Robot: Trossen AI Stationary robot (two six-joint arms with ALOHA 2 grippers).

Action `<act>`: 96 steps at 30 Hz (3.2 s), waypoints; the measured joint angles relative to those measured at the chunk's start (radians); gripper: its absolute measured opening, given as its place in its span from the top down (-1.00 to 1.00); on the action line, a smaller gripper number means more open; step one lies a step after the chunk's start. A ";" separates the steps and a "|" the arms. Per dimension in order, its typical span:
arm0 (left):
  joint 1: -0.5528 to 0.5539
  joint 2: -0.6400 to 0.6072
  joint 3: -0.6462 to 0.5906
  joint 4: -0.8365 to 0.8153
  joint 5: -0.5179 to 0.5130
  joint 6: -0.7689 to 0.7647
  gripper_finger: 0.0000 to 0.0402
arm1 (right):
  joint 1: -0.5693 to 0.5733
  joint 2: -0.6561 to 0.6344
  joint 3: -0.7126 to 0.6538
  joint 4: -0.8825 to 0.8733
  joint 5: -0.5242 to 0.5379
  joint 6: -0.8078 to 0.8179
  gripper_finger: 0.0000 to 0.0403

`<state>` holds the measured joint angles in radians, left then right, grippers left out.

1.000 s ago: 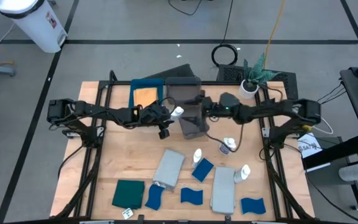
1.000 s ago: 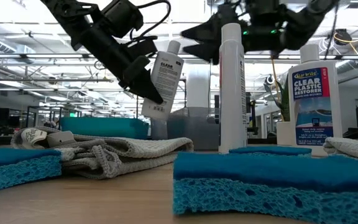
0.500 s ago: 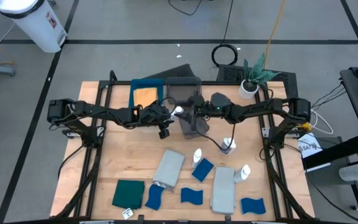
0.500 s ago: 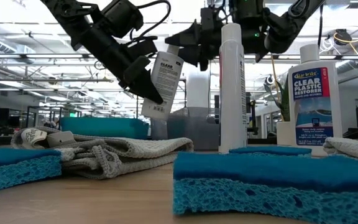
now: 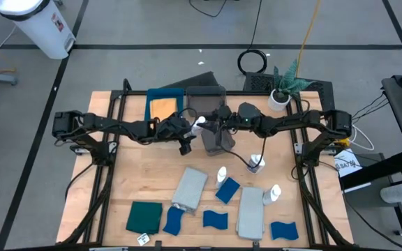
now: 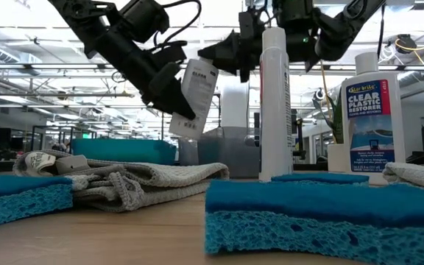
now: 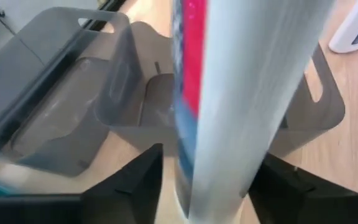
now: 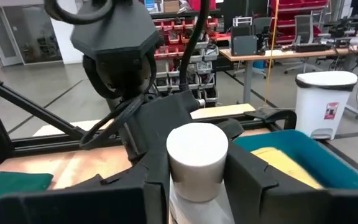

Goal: Pick & Place Kitchen Items
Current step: Put the white plastic restorer bottle into the top black bin, then adjust the bottom black bin on the table

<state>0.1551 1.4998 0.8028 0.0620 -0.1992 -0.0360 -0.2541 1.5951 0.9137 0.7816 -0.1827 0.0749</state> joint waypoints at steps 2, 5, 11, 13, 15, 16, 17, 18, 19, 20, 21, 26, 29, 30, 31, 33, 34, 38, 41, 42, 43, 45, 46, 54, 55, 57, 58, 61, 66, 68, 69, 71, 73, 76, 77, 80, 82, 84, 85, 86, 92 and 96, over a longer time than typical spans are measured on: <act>0.000 -0.024 0.000 -0.041 -0.007 -0.010 -0.16 | -0.011 -0.033 0.024 -0.068 -0.003 -0.006 0.58; 0.000 -0.068 -0.002 -0.103 -0.010 -0.022 -0.27 | -0.032 -0.070 0.059 -0.149 -0.006 -0.031 0.58; 0.001 -0.124 -0.002 -0.175 -0.014 -0.024 -0.37 | -0.096 -0.093 0.131 -0.210 0.004 -0.065 0.58; 0.001 -0.137 -0.002 -0.213 -0.014 -0.041 -0.38 | -0.130 -0.094 0.161 -0.231 0.021 -0.065 0.58; 0.001 -0.138 -0.002 -0.214 -0.014 -0.055 -0.38 | -0.171 -0.072 0.188 -0.233 0.030 -0.073 0.58; 0.001 -0.137 -0.002 -0.225 -0.014 -0.056 -0.38 | -0.190 -0.058 0.199 -0.234 0.033 -0.073 0.58; 0.001 -0.136 -0.002 -0.238 -0.014 -0.056 -0.38 | -0.211 -0.046 0.205 -0.241 0.043 -0.074 0.58; 0.001 -0.135 -0.003 -0.242 -0.014 -0.056 -0.38 | -0.232 -0.030 0.210 -0.248 0.056 -0.076 0.58; 0.001 -0.132 -0.003 -0.239 -0.014 -0.056 -0.38 | -0.249 -0.010 0.219 -0.248 0.069 -0.076 0.58; 0.001 -0.129 -0.002 -0.241 -0.014 -0.056 -0.38 | -0.265 0.014 0.229 -0.244 0.079 -0.076 0.58; 0.001 -0.128 -0.002 -0.250 -0.013 -0.057 -0.38 | -0.282 0.037 0.239 -0.236 0.083 -0.077 0.58; 0.001 -0.128 -0.003 -0.244 -0.013 -0.053 -0.39 | -0.332 0.186 0.315 -0.231 0.079 -0.074 0.58; 0.001 -0.128 -0.003 -0.245 -0.013 -0.052 -0.39 | -0.335 0.264 0.376 -0.233 0.074 -0.067 0.58; 0.001 -0.128 -0.003 -0.245 -0.013 -0.052 -0.39 | -0.335 0.288 0.396 -0.233 0.074 -0.073 0.58; 0.001 -0.128 -0.003 -0.247 -0.012 -0.052 -0.39 | -0.335 0.312 0.419 -0.232 0.074 -0.077 0.58; 0.001 -0.128 -0.003 -0.246 -0.011 -0.053 -0.39 | -0.335 0.354 0.451 -0.229 0.072 -0.076 0.58; 0.001 -0.128 -0.003 -0.246 -0.011 -0.056 -0.39 | -0.335 0.373 0.465 -0.232 0.073 -0.074 0.58; 0.001 -0.128 -0.003 -0.246 -0.010 -0.055 -0.39 | -0.336 0.412 0.484 -0.239 0.076 -0.063 0.58; 0.001 -0.128 -0.003 -0.248 -0.010 -0.055 -0.39 | -0.335 0.420 0.486 -0.235 0.077 -0.077 0.58; 0.001 -0.128 -0.003 -0.247 -0.010 -0.055 -0.39 | -0.335 0.420 0.486 -0.243 0.076 -0.078 0.58; 0.001 -0.128 -0.003 -0.246 -0.010 -0.055 -0.39 | -0.335 0.420 0.486 -0.248 0.076 -0.078 0.58; 0.001 -0.128 -0.003 -0.246 -0.011 -0.054 -0.39 | -0.335 0.421 0.486 -0.250 0.077 -0.089 0.58; 0.001 -0.128 -0.003 -0.246 -0.010 -0.054 -0.39 | -0.334 0.421 0.486 -0.252 0.077 -0.095 0.58; 0.001 -0.128 -0.003 -0.245 -0.011 -0.054 -0.39 | -0.332 0.419 0.486 -0.248 0.078 -0.115 0.02; 0.001 -0.128 -0.003 -0.245 -0.011 -0.054 -0.39 | -0.332 0.419 0.486 -0.251 0.078 -0.115 -0.05; 0.001 -0.128 -0.003 -0.245 -0.011 -0.054 -0.39 | -0.330 0.419 0.486 -0.256 0.078 -0.115 -0.15; 0.001 -0.128 -0.003 -0.245 -0.011 -0.054 -0.39 | -0.327 0.419 0.486 -0.256 0.078 -0.119 -0.19; 0.001 -0.128 -0.003 -0.244 -0.011 -0.054 -0.39 | -0.317 0.410 0.486 -0.278 0.075 -0.143 -0.26; 0.000 -0.128 -0.003 -0.203 -0.007 -0.101 -0.39 | -0.284 0.295 0.486 -0.459 0.078 -0.237 -0.29; -0.001 -0.128 -0.003 -0.177 0.000 -0.144 -0.39 | -0.263 0.235 0.486 -0.569 0.078 -0.279 -0.28; -0.002 -0.127 -0.003 -0.167 0.007 -0.159 -0.39 | -0.251 0.207 0.486 -0.618 0.078 -0.293 -0.27; -0.002 -0.118 -0.003 -0.132 0.026 -0.165 -0.38 | -0.227 0.146 0.486 -0.715 0.078 -0.307 -0.24; -0.002 -0.109 -0.003 -0.107 0.057 -0.149 -0.39 | -0.204 0.082 0.485 -0.800 0.078 -0.308 -0.22; -0.005 -0.074 -0.002 -0.001 0.101 -0.130 -0.39 | -0.173 -0.005 0.486 -0.901 0.078 -0.307 -0.18; -0.007 -0.060 -0.002 0.027 0.105 -0.124 -0.39 | -0.164 -0.034 0.485 -0.931 0.078 -0.306 -0.17; -0.021 0.008 -0.002 0.184 0.112 -0.091 -0.38 | -0.141 -0.097 0.485 -0.970 0.081 -0.298 -0.13; -0.033 0.054 -0.002 0.257 0.114 -0.049 -0.38 | -0.131 -0.129 0.485 -0.996 0.081 -0.297 -0.11; -0.044 0.107 -0.002 0.342 0.114 -0.021 -0.38 | -0.122 -0.149 0.486 -0.996 0.082 -0.297 -0.08; -0.048 0.127 -0.002 0.358 0.118 -0.019 -0.38 | -0.118 -0.154 0.485 -1.007 0.082 -0.297 -0.07; -0.051 0.149 0.005 0.362 0.120 -0.021 -0.38 | -0.116 -0.155 0.484 -1.006 0.082 -0.297 -0.06; -0.066 0.234 0.092 0.217 0.109 -0.024 -0.38 | -0.110 -0.154 0.484 -1.005 0.082 -0.296 0.00; -0.066 0.230 0.141 0.055 0.091 -0.025 -0.38 | -0.110 -0.154 0.477 -0.994 0.082 -0.296 0.03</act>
<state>0.0894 1.7299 0.9438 0.1168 -0.1085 -0.0609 -0.3645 1.4414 1.3911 -0.2128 -0.1004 -0.2214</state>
